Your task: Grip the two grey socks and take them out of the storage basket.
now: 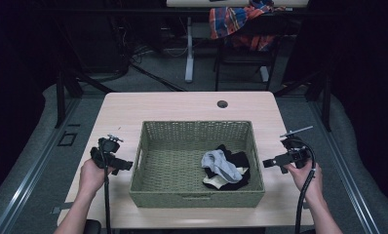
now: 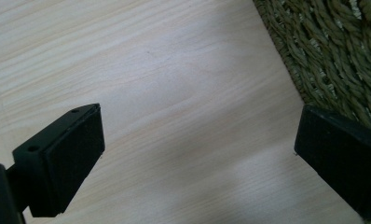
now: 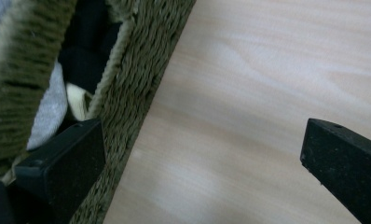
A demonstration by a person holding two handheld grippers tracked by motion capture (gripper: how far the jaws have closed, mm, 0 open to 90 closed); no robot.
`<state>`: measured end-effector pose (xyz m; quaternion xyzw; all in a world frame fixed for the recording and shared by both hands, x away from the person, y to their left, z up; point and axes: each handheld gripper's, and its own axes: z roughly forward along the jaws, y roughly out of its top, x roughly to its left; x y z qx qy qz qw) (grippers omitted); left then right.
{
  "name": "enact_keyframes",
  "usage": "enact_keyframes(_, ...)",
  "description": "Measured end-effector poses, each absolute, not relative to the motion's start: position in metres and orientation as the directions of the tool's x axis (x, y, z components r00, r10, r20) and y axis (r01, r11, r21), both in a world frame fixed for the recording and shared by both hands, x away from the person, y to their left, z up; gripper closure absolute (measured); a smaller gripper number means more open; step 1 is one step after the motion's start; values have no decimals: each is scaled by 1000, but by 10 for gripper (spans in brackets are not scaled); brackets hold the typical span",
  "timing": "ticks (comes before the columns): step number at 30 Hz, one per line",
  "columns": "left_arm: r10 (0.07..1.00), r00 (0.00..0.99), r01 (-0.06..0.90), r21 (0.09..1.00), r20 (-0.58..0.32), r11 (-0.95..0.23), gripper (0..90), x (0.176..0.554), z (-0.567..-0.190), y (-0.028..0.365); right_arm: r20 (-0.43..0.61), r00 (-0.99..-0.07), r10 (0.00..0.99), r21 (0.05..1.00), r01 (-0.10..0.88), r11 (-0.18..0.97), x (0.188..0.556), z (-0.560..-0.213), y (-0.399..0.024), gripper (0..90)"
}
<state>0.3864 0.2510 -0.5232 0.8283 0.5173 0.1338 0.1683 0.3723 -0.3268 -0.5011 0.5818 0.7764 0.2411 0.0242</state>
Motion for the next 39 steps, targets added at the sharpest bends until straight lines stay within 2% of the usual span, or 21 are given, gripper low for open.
enact_keyframes(5, 900, 434, 810, 420, 39, -409, 9, 387, -524, 251, 225, -295, 928, 409, 894, 185, 390, -502, -336, 0)
enact_keyframes(12, 899, 437, 807, 428, 32, -407, 10, 387, -522, 251, 212, -304, 929, 456, 872, 181, 403, -483, -336, 6)
enact_keyframes(19, 902, 431, 809, 434, 23, -398, 10, 386, -521, 251, 166, -361, 918, 529, 818, 226, 399, -436, -318, 5)
enact_keyframes(21, 901, 433, 806, 436, 25, -400, 10, 386, -521, 251, 164, -407, 898, 544, 797, 262, 399, -418, -304, 0)
enact_keyframes(25, 897, 441, 804, 432, 29, -409, 10, 387, -521, 249, 160, -469, 868, 544, 776, 319, 403, -409, -278, 0)
enact_keyframes(33, 899, 436, 808, 426, 30, -406, 10, 387, -523, 249, 138, -575, 806, 487, 748, 451, 416, -399, -218, 0)
enact_keyframes(39, 896, 444, 805, 427, 27, -412, 10, 387, -524, 249, 122, -622, 774, 458, 727, 512, 417, -405, -189, 0)
